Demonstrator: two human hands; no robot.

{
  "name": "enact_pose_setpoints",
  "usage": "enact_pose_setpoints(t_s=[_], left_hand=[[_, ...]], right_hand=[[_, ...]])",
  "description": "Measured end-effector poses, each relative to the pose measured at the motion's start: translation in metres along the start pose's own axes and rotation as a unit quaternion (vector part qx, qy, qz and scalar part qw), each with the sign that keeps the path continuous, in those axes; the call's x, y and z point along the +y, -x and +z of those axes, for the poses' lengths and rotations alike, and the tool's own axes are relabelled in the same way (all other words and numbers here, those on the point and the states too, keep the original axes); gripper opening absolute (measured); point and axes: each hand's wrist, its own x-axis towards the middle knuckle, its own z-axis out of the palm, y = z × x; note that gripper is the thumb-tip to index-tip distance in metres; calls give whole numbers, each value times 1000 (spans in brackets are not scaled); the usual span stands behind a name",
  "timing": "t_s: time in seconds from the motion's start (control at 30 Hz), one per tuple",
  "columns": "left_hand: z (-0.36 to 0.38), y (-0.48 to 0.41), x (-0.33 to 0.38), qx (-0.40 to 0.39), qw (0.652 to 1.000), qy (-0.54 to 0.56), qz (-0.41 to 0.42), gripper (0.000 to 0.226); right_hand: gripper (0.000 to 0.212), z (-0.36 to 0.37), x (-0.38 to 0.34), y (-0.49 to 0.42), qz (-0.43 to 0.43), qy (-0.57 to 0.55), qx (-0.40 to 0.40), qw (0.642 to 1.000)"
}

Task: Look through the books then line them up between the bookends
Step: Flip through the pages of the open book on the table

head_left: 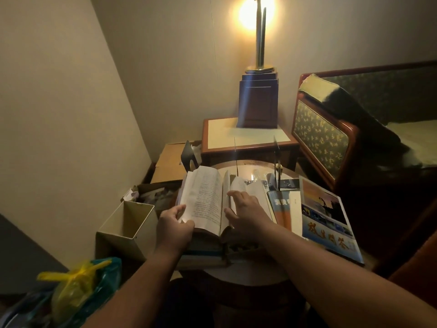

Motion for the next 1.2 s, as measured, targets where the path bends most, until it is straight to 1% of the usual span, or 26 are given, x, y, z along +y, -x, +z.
enact_pose_setpoints(t_s=[0.03,0.1,0.13,0.17,0.2,0.23,0.27,0.3,0.33,0.4,0.43,0.53,0.57,0.63,0.83,0.9,0.97,1.03,1.1,1.13,1.2], left_hand=[[2,-1,1,1,1000,-20,6,52],[3,-3,7,-11,995,-95,15,56],[3,-5,11,-16,987,-157,25,60],[2,-6,17,-14,969,-238,58,66],[1,-8,21,-6,941,-315,125,72],[1,-11,24,-10,905,-369,213,77],[4,-15,25,-31,869,-391,302,79],[8,-18,26,-69,840,-393,368,77],[11,-21,26,-118,827,-386,391,74],[15,-23,28,-192,839,-377,343,66],[15,-25,27,-203,847,-373,320,58],[9,-29,24,-183,891,-317,268,30],[6,-29,23,-178,900,-304,256,26],[6,-27,21,-180,902,-302,251,25],[13,-22,29,-172,909,-304,228,31],[13,-24,31,-173,909,-307,224,31],[11,-26,32,-172,914,-294,220,35],[8,-24,35,-181,929,-247,209,45],[4,-21,36,-213,933,-202,206,61],[2,-20,35,-233,926,-204,217,71],[0,-19,32,-259,896,-264,248,90]], right_hand=[[58,2,1,1,0,-13,5,1000],[57,6,2,4,3,-48,16,999],[57,8,3,6,7,-63,24,998],[56,9,4,7,9,-73,32,997],[55,10,5,8,9,-79,40,996],[54,11,5,10,5,-82,45,996],[53,11,6,10,-2,-84,49,995],[52,10,7,11,-8,-85,50,995],[52,10,7,11,-13,-88,51,995],[52,9,9,12,-15,-93,50,994],[52,8,10,12,-13,-95,48,994],[54,9,14,13,-7,-103,43,994],[53,9,14,14,-6,-102,43,994],[52,9,14,14,-6,-94,48,994],[49,9,12,13,-11,-98,58,993],[53,8,12,12,-10,-93,45,995],[62,7,14,12,-11,-80,14,997],[76,4,16,11,-13,-73,-20,997],[84,3,18,11,-13,-72,-41,996],[85,3,19,11,-13,-68,-46,997],[83,3,19,11,-16,-58,-52,997]])
